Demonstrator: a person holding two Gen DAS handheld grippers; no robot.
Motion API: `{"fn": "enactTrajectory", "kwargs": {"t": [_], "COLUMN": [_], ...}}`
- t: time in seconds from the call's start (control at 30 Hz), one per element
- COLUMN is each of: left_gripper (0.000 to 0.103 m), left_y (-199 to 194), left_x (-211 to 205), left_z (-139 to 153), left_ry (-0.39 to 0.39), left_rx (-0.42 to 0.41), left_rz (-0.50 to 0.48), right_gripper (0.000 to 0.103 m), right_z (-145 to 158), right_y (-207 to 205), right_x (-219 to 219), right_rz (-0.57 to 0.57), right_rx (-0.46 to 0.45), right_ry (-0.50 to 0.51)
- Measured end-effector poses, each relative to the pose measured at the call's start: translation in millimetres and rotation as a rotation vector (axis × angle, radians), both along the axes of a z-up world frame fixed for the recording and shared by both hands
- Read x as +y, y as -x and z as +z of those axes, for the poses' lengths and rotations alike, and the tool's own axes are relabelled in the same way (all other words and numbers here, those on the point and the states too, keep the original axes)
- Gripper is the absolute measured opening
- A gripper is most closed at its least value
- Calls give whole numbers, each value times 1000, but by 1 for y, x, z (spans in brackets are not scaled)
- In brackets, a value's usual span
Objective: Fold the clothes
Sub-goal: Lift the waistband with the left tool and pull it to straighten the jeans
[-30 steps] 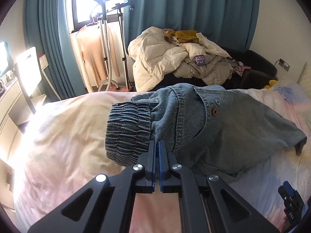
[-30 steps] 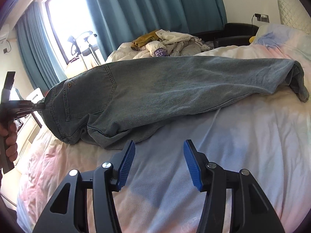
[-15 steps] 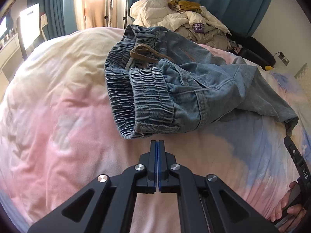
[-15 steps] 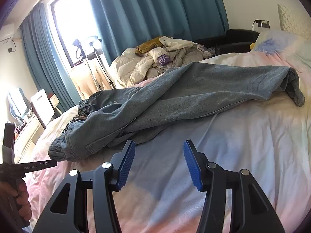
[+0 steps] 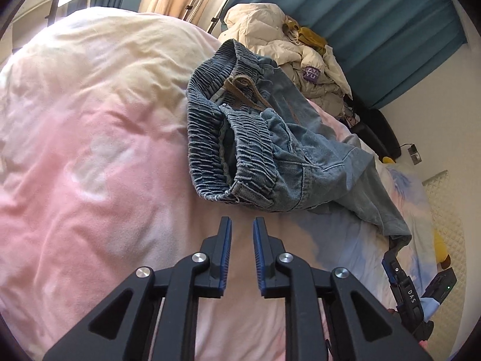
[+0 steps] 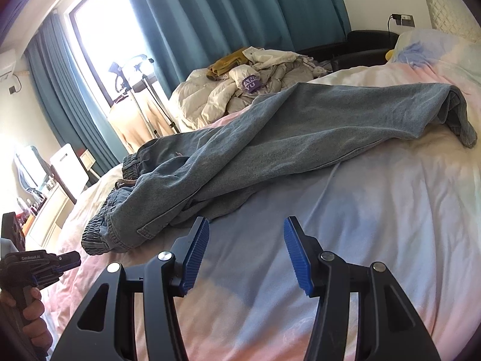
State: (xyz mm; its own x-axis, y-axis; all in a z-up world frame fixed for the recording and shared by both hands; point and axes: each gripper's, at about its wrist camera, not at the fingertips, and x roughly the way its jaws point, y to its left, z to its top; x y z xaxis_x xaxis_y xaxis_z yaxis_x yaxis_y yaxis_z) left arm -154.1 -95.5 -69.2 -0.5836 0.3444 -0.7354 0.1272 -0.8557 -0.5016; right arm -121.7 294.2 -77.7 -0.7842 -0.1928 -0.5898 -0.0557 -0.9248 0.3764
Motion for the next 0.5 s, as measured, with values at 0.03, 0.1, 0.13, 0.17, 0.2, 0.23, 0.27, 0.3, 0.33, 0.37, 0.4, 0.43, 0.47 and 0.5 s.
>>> {"fn": "enactTrajectory", "kwargs": {"t": [0.03, 0.1, 0.13, 0.17, 0.2, 0.23, 0.27, 0.3, 0.33, 0.37, 0.4, 0.43, 0.47, 0.5], "left_gripper": [28, 39, 47, 47, 47, 47, 47, 47, 47, 47, 47, 47, 47, 47], "left_y": [-2, -4, -2, -1, 3, 10, 16, 23, 30, 36, 41, 47, 51, 54], "left_x": [-1, -3, -4, -5, -5, -3, -2, -1, -1, -2, -2, -2, -1, 1], "left_z": [4, 9, 10, 11, 9, 7, 5, 1, -4, -8, -11, -14, -17, -19], "left_ry": [10, 14, 9, 3, 6, 14, 22, 25, 25, 16, 2, -11, -36, -58], "left_rx": [25, 64, 79, 94, 94, 87, 80, 68, 51, 42, 39, 36, 39, 45], "left_rz": [9, 15, 15, 14, 5, -8, -22, -35, -43, -47, -51, -54, -68, -90], "right_gripper": [52, 52, 52, 52, 52, 52, 52, 52, 53, 52, 52, 52, 52, 52], "right_z": [-1, -2, -4, -6, -7, -9, -11, -12, -13, -14, -14, -16, -17, -19], "right_y": [0, 1, 2, 3, 4, 6, 8, 8, 8, 9, 9, 10, 11, 12], "right_x": [0, -1, -1, -1, -2, -2, -2, -2, -2, -2, -2, -1, -1, 0], "right_rz": [0, -1, 0, 2, 4, 7, 10, 13, 13, 13, 12, 10, 8, 7], "right_rx": [-3, -10, -13, -20, -28, -37, -46, -49, -51, -52, -55, -59, -63, -67], "right_ry": [3, 6, 8, 11, 16, 24, 33, 38, 37, 37, 39, 44, 50, 52]}}
